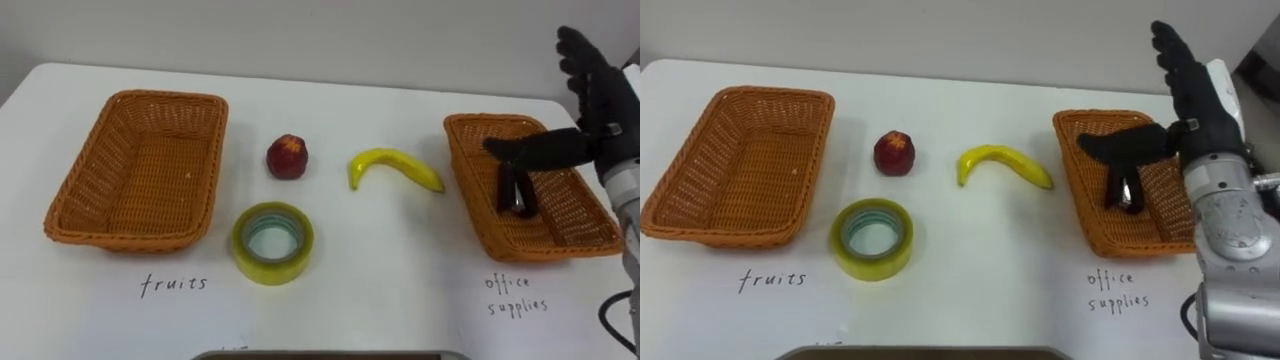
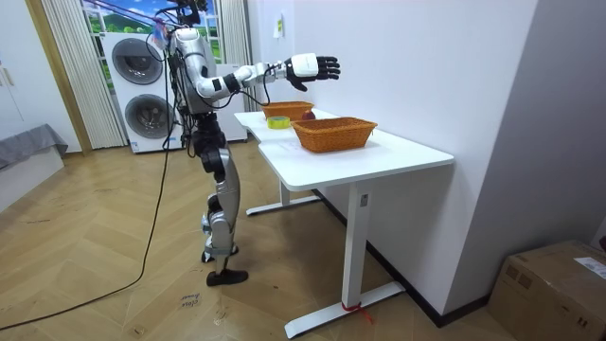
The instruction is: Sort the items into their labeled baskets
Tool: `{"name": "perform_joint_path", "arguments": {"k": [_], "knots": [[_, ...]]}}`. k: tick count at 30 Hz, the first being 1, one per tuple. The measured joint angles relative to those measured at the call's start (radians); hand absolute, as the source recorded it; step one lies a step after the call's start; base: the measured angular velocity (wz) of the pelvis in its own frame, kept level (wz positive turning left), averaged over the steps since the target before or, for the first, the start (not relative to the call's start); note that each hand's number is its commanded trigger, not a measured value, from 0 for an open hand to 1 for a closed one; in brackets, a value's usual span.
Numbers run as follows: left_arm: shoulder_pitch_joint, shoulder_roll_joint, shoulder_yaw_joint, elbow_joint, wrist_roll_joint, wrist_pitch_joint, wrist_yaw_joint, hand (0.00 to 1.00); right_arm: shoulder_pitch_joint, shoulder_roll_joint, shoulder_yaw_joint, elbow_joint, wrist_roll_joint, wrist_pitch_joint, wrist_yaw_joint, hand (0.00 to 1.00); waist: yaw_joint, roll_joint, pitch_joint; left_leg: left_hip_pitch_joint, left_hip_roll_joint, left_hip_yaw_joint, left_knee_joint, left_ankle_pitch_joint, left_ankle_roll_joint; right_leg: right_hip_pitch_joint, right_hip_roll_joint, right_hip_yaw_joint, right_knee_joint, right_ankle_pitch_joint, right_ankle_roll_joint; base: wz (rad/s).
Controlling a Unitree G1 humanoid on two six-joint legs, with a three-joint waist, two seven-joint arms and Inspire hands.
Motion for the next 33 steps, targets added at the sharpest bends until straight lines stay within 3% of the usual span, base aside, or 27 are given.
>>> {"name": "perform_joint_path", "arguments": {"k": [6, 16, 24, 28, 33], "knots": [[-0.009, -0.005, -0.010, -0.015, -0.001, 0.001, 0.001, 0.00, -0.002, 0.004, 0.057, -0.015, 0.008, 0.000, 0.001, 0.00, 0.034, 0.003, -0.0003, -0.005, -0.001, -0.006, 0.000, 0.000, 0.000, 0.000, 0.000, -0.002, -0.002, 0.000, 0.000, 0.03], [-0.012, -0.006, -0.031, -0.012, -0.001, 0.001, 0.014, 0.00, -0.018, 0.004, 0.153, -0.015, 0.040, 0.000, -0.003, 0.00, 0.081, 0.022, 0.0020, -0.013, -0.003, -0.054, 0.011, 0.001, -0.001, 0.015, -0.012, -0.061, -0.002, 0.000, 0.000, 0.14], [-0.026, -0.015, -0.065, -0.016, -0.001, 0.002, 0.025, 0.00, -0.020, 0.006, 0.239, -0.003, 0.124, -0.005, -0.005, 0.00, 0.106, 0.017, 0.0015, -0.026, -0.016, -0.074, 0.017, 0.004, 0.002, 0.014, -0.013, -0.067, -0.006, -0.001, 0.002, 0.05], [-0.022, -0.014, -0.107, -0.045, -0.001, 0.018, 0.025, 0.00, -0.020, 0.017, 0.282, 0.040, 0.128, -0.001, -0.011, 0.00, 0.117, 0.006, 0.0017, -0.027, -0.017, -0.077, 0.017, 0.005, 0.004, 0.018, -0.015, -0.067, -0.014, -0.001, 0.003, 0.03], [-0.029, -0.016, -0.111, -0.063, -0.002, 0.036, 0.021, 0.00, -0.021, 0.032, 0.310, 0.065, 0.129, 0.001, -0.010, 0.00, 0.117, -0.001, 0.0020, -0.029, -0.017, -0.088, 0.017, 0.005, 0.004, 0.021, -0.016, -0.083, -0.014, 0.000, 0.004, 0.06]]}}
